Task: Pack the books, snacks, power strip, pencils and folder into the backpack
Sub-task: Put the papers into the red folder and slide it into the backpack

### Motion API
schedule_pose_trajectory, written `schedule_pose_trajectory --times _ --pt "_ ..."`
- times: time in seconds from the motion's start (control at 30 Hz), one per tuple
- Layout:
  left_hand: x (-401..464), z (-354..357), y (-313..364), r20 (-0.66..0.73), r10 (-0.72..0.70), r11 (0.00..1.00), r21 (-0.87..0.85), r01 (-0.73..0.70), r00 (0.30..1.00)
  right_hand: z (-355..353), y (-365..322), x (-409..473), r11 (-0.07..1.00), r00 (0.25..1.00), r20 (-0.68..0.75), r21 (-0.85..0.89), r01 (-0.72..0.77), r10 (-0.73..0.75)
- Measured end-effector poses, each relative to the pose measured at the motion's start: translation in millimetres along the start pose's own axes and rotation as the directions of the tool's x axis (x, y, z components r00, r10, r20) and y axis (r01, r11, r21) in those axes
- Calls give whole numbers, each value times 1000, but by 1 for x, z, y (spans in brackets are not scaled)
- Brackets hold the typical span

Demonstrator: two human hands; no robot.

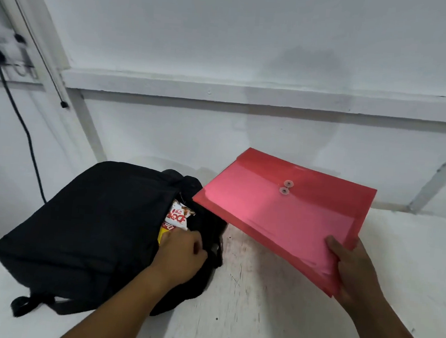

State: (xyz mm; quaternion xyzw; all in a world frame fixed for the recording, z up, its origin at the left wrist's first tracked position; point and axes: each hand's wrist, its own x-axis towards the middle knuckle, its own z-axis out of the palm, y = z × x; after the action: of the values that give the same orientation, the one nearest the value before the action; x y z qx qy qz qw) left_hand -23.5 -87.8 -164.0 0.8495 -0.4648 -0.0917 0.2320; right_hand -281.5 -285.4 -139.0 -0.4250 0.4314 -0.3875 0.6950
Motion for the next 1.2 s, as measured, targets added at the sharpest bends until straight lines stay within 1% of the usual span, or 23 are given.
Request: schedule_pose_trajectory --times 0.03,0.1,0.2,0.23,0.33,0.4,0.43,0.5,0.53,0.6,0.67,0.73,0.8,0.87,1.0,1.07,1.2 --pt "-2 -3 -1 -36 -7 998 -68 4 999 -2 -1 5 1000 1000 11 1 -2 2" --pt "-8 -9 -1 -98 -30 990 -141 16 995 -1 -3 13 1000 999 33 5 -6 6" --pt "-12 -17 -4 -144 -91 987 -146 70 985 3 -6 21 1000 997 74 23 -21 20" --pt "-12 -18 -6 -127 -90 992 -97 78 988 5 -6 23 999 996 86 33 -28 25" --pt "-12 -15 -6 -30 -59 984 169 63 998 8 -6 26 998 994 107 43 -38 33" --pt "-14 -5 0 34 -106 927 366 86 994 9 -6 27 998 993 115 38 -40 35" --pt "-14 0 3 48 -125 895 437 91 991 8 -6 27 999 993 115 34 -41 37" --pt "-14 7 6 20 -122 868 487 97 992 7 -4 26 999 993 109 29 -43 40" --pt "-13 9 6 3 -119 871 480 103 993 6 -4 26 999 994 103 24 -40 38" --pt "-12 9 4 -38 -110 904 413 116 993 4 -4 23 999 996 88 16 -32 30" --pt "-11 2 1 -132 -94 960 250 124 987 0 -3 21 999 997 74 17 -28 26" --pt "-11 -13 1 -227 -79 993 72 98 971 -2 -2 18 999 997 68 19 -34 32" --pt "-11 -32 5 -278 -88 996 -3 90 956 -1 -2 15 999 997 63 21 -38 37" --pt "-10 -55 8 -322 -97 995 -22 95 942 1 -2 13 999 997 63 17 -37 36" --pt "-6 -106 2 -452 -111 992 -5 122 885 5 -4 10 999 997 70 9 -36 36" --pt "-7 -127 -4 -481 -140 987 6 163 866 6 -7 9 1000 997 70 -22 -17 18" --pt "-13 -146 -14 -498 -205 974 -15 228 842 6 -20 8 990 991 119 -112 82 -69"
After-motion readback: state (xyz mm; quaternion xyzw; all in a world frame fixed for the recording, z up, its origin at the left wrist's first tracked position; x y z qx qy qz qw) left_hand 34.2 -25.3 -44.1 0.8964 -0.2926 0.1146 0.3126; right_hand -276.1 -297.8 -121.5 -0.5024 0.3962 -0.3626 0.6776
